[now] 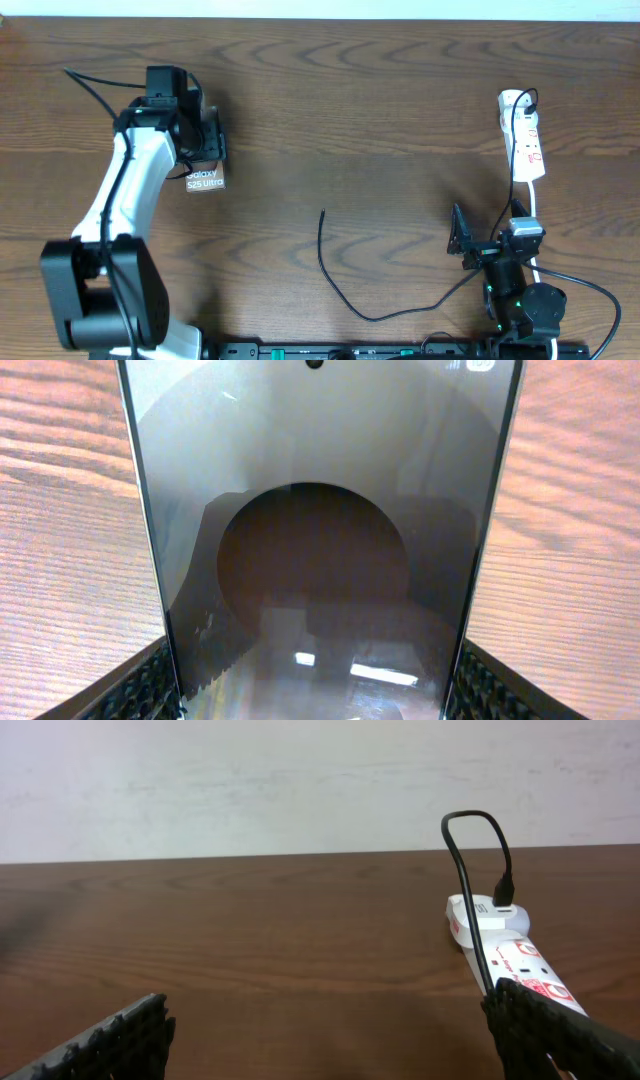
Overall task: Plug charger to phone and switch on socket
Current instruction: 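Lift the phone and rotate it toward the table center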
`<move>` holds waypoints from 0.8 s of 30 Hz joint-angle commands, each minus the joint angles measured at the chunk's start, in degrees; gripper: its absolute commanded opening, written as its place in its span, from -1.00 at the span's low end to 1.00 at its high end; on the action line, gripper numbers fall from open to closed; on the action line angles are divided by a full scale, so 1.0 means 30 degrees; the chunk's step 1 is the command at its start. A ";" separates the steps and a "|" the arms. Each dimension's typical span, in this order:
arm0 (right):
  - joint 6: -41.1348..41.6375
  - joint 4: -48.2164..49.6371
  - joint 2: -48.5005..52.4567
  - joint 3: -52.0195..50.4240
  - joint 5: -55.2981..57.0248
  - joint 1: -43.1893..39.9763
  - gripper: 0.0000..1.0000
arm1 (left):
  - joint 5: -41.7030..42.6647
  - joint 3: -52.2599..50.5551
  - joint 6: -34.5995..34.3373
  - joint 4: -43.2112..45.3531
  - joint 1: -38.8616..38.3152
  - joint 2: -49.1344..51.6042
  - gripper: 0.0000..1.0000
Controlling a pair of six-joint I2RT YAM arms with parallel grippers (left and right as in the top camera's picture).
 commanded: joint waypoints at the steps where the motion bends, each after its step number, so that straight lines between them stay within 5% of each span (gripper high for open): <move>1: -0.0226 -0.0080 -0.0102 -0.0029 0.0073 0.0182 0.99 | 0.1953 0.0590 -0.1858 -0.0007 -0.0022 -0.1304 -0.85; 11: -0.0226 -0.0080 -0.0102 -0.0029 0.0073 0.0182 0.99 | 0.9311 0.0590 -0.8036 0.0015 0.1078 -0.3679 -0.85; 17: -0.0226 -0.0080 -0.0102 -0.0029 0.0073 0.0182 0.98 | 1.6480 0.0590 -1.1030 0.0612 0.2681 -0.3876 -0.85; 24: -0.0226 -0.0080 -0.0102 -0.0029 0.0073 0.0182 0.98 | 2.0210 0.0590 -1.7806 0.1443 0.4007 -0.3883 -0.86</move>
